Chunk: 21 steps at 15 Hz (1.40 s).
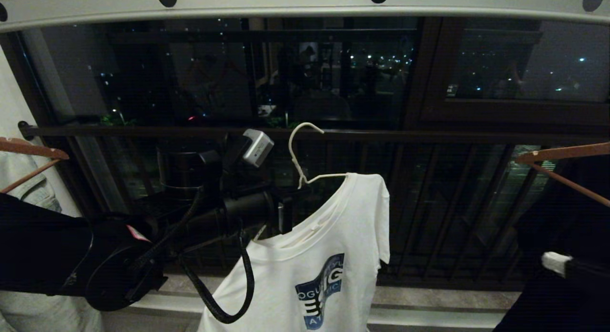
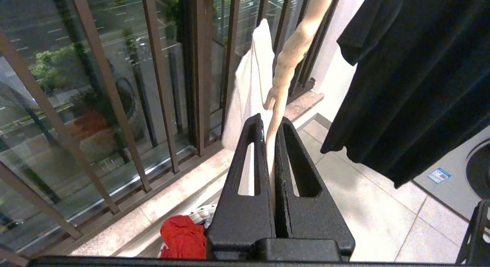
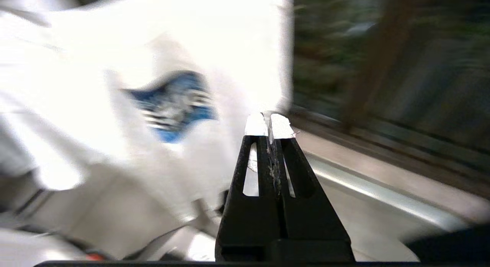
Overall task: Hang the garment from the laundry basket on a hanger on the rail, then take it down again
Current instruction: Take the clothes off the clothes rack
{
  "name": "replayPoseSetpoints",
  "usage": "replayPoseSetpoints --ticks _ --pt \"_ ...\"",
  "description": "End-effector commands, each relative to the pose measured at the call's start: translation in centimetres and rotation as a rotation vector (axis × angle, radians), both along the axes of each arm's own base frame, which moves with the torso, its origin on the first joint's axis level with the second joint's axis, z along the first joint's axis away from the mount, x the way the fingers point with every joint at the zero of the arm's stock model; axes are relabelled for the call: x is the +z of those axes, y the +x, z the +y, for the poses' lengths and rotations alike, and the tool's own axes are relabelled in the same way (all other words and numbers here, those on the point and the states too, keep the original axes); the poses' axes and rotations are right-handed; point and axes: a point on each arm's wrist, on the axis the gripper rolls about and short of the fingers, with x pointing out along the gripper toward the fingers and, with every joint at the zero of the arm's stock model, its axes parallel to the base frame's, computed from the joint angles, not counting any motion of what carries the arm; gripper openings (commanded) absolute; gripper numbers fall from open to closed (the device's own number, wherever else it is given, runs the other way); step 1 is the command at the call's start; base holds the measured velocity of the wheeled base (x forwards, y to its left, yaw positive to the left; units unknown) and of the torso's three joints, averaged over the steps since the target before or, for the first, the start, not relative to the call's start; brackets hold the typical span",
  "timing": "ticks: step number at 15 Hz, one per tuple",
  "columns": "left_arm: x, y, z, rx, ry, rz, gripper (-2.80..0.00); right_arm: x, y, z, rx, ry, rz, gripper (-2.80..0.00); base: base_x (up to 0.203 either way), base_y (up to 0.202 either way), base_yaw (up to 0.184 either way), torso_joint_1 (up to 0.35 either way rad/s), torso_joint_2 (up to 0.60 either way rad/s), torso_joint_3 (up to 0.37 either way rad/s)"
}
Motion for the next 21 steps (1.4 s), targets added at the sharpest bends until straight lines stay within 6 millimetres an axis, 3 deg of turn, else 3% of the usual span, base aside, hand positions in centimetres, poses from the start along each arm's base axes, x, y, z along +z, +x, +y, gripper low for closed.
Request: replayPoseSetpoints --ticks 1,4,6,8,14,15,18,21 --pt "0.0 0.1 0.0 0.0 -0.001 -0.005 -2.8 0.6 6.4 2.7 0.116 -0.018 0.124 -2.8 0.0 0.0 0.0 0.0 0.0 0.0" --pt "1.0 -0.2 -0.1 0.053 -0.017 -0.033 -2.8 1.4 11.0 5.2 0.22 -0.07 0.113 -2.8 0.0 0.0 0.0 0.0 0.0 0.0" --pt "1.9 -0.1 -0.2 0.113 -0.03 -0.058 -2.8 1.5 12.9 6.5 0.248 -0.062 0.069 -2.8 0.0 0.0 0.0 0.0 0.0 0.0" --pt "1.9 0.2 -0.3 0.14 -0.032 -0.061 -2.8 2.1 13.9 7.0 0.221 0.044 0.041 -2.8 0.0 0.0 0.0 0.0 0.0 0.0" --pt "2.1 0.6 -0.3 0.154 -0.075 -0.028 -2.8 0.2 15.1 9.9 0.196 0.101 0.122 -2.8 0.0 0.0 0.0 0.0 0.0 0.0" --pt "1.9 0.7 -0.4 0.154 -0.07 -0.022 -2.8 -0.4 15.7 10.6 0.152 0.092 0.117 0.0 0.0 0.0 0.0 0.0 0.0 0.0" --pt "1.5 1.0 -0.7 0.152 -0.064 -0.015 -2.8 -1.3 17.1 12.4 0.048 0.088 0.048 0.0 0.0 0.0 0.0 0.0 0.0 0.0" --pt "1.5 0.6 -1.4 0.167 -0.063 -0.017 -2.8 -1.5 17.1 13.7 0.008 0.088 0.02 0.0 0.0 0.0 0.0 0.0 0.0 0.0"
